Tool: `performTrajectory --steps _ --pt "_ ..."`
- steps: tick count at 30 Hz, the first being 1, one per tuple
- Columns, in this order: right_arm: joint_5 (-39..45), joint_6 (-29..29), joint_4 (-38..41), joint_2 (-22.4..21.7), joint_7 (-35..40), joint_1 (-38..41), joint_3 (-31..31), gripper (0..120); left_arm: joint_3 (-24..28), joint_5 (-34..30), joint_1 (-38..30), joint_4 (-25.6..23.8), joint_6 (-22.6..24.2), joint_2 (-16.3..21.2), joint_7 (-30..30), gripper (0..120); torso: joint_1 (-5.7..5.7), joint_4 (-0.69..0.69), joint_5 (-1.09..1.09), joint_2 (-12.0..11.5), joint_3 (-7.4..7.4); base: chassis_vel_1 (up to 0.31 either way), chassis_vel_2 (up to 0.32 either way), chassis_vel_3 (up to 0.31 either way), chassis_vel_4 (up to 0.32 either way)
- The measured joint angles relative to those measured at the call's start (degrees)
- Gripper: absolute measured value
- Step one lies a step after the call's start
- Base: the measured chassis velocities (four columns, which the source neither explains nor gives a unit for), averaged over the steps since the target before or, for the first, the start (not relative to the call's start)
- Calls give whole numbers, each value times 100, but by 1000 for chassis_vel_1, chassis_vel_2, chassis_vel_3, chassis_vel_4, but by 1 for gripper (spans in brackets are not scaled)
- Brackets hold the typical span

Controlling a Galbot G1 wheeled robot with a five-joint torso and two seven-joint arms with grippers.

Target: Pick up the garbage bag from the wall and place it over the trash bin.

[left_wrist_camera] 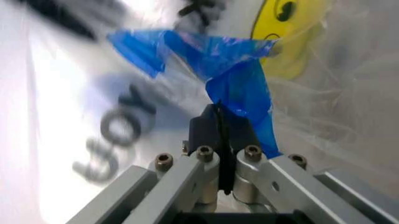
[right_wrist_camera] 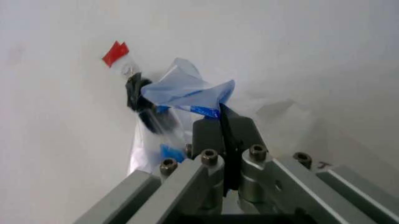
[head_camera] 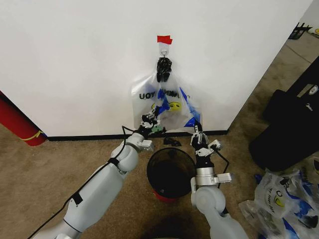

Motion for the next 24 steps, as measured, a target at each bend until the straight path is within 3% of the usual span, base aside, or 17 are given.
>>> performTrajectory --steps 1,7,8,13,17,21,23,24 --pt "0 0 0 0 0 0 0 0 0 0 0 0 0 0 0 0 0 0 0 0 0 0 0 0 0" --pt "139 1 -50 -65 2 57 179 0 -88 -2709 312 -541 -266 272 47 0 0 0 -1 0 0 0 0 0 0" --pt "139 1 -50 -65 2 57 179 0 -88 -2709 312 -541 -266 272 47 0 0 0 -1 0 0 0 0 0 0" --pt "145 11 -114 -43 -23 47 257 0 -458 -4417 864 -1173 -665 363 344 0 0 1 0 0 0 0 0 0 0" --pt "150 14 -129 -52 -42 3 291 0 -561 -4328 1036 -1280 -687 399 415 0 0 1 0 0 0 0 0 0 0" --pt "140 21 -121 -26 -62 -43 305 0 -531 -3196 950 -1059 -814 385 439 0 0 0 0 0 0 0 0 0 0" --pt "133 21 -104 -11 -70 -59 302 0 -497 -2941 897 -1022 -827 374 439 0 0 1 0 0 0 0 0 0 0" --pt "119 21 -90 2 -76 -75 293 0 -440 -2657 821 -975 -831 357 437 5 0 0 0 0 0 0 0 0 0"
